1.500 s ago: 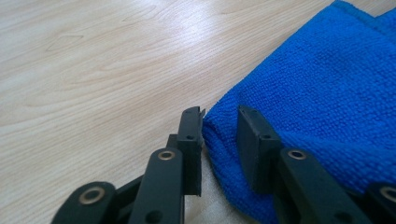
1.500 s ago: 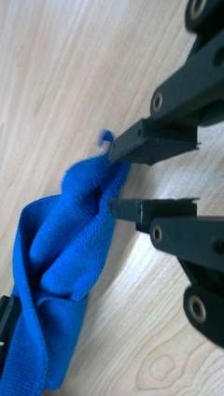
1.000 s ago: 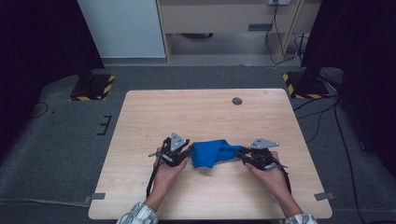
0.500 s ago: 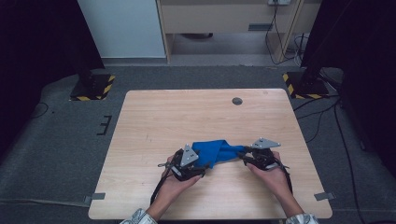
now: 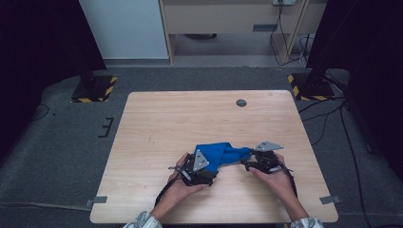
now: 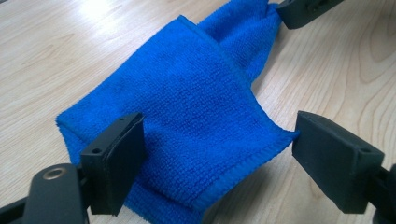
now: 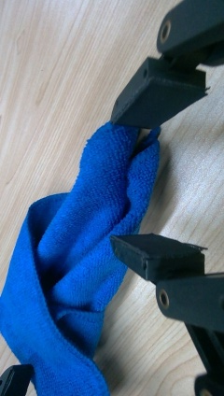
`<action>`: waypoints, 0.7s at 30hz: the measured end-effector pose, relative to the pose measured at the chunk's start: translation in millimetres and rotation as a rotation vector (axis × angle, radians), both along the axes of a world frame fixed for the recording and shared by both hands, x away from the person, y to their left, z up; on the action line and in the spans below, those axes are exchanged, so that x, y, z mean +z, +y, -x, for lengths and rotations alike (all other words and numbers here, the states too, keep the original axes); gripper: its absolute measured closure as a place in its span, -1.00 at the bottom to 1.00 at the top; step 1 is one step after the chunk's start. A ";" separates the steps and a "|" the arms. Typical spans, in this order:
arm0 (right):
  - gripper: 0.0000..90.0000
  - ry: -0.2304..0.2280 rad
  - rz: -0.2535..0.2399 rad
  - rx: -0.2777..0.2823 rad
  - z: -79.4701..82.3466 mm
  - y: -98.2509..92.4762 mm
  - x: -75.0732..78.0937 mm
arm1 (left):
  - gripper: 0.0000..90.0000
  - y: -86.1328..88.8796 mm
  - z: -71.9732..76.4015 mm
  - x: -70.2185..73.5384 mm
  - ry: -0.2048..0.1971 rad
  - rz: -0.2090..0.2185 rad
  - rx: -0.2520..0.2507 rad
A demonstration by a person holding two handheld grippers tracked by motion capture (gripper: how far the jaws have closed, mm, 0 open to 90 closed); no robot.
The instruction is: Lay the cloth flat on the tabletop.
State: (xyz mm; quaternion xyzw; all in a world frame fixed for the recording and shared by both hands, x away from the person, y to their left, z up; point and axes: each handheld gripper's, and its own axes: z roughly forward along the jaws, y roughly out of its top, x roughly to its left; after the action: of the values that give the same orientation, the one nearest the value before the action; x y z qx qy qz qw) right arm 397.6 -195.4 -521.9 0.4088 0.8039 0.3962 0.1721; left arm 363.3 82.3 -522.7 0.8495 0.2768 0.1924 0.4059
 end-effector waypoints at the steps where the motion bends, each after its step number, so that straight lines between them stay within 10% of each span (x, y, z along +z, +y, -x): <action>1: -0.28 0.000 0.001 -0.003 -0.2 0.0 -0.2 | -0.64 -0.1 -0.1 0.0 0.003 -0.002 0.000; 12: -0.40 0.023 0.000 -0.039 -3.1 -3.7 -4.1 | -0.64 5.1 -1.2 -5.1 0.024 -0.012 0.004; 21: -0.50 0.041 -0.010 -0.020 -5.9 2.4 -6.1 | 0.00 13.5 -8.0 0.7 0.030 0.016 0.044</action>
State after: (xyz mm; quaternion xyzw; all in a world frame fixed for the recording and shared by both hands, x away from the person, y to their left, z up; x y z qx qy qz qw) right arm 403.5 -193.0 -528.1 0.4260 0.8010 0.3900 0.1575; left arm 371.3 95.8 -522.0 0.8426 0.3031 0.1863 0.4042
